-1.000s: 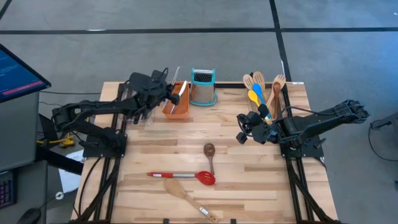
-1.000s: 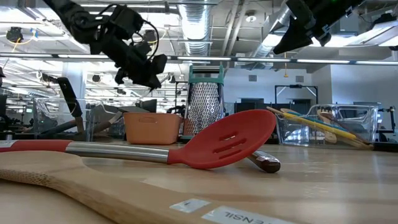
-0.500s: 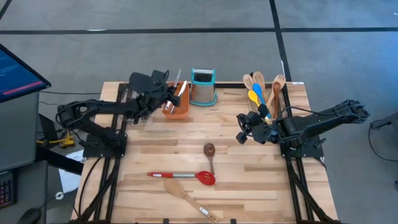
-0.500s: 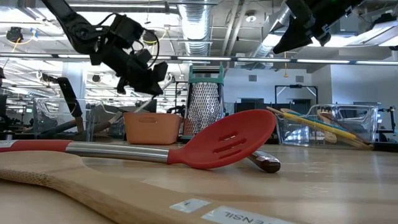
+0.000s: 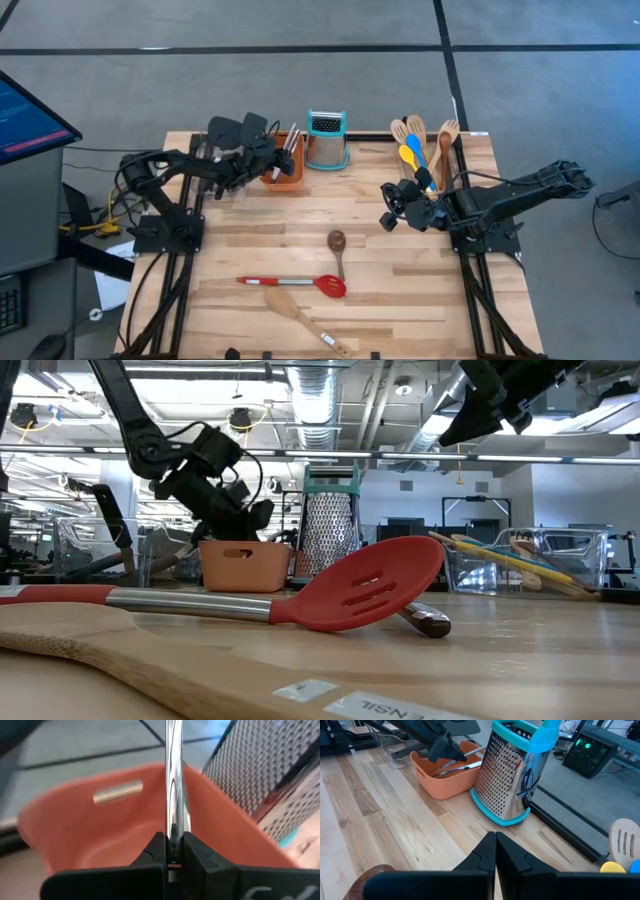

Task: Pick & Place Kitchen Items
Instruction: Put the silver knife into the orange bin

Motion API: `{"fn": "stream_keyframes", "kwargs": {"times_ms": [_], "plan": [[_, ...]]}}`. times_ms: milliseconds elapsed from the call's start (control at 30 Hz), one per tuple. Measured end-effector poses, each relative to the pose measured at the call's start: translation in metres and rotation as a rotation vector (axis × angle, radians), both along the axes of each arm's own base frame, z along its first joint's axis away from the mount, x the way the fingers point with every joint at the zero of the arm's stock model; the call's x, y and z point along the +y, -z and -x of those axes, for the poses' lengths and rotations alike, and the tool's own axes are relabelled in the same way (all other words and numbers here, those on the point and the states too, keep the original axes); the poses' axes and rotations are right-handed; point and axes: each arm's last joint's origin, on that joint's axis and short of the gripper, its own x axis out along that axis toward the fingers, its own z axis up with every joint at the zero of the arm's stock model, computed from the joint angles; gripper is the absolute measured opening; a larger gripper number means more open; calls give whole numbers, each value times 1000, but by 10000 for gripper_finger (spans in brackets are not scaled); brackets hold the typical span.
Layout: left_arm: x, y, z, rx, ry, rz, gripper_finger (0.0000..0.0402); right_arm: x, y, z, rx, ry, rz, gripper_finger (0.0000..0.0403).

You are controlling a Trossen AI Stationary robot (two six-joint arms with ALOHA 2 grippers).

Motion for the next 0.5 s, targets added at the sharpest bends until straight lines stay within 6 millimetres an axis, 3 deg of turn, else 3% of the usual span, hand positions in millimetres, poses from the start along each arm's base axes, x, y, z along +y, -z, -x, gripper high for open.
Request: {"fn": "stream_keyframes", "kwargs": {"times_ms": [300, 500], "plan": [[2, 10, -1, 18, 1, 27, 8, 0, 0, 0, 1, 0, 0, 1], [2, 10, 0, 22, -10, 16, 34, 0, 0, 0, 7, 0, 2, 1]]}}
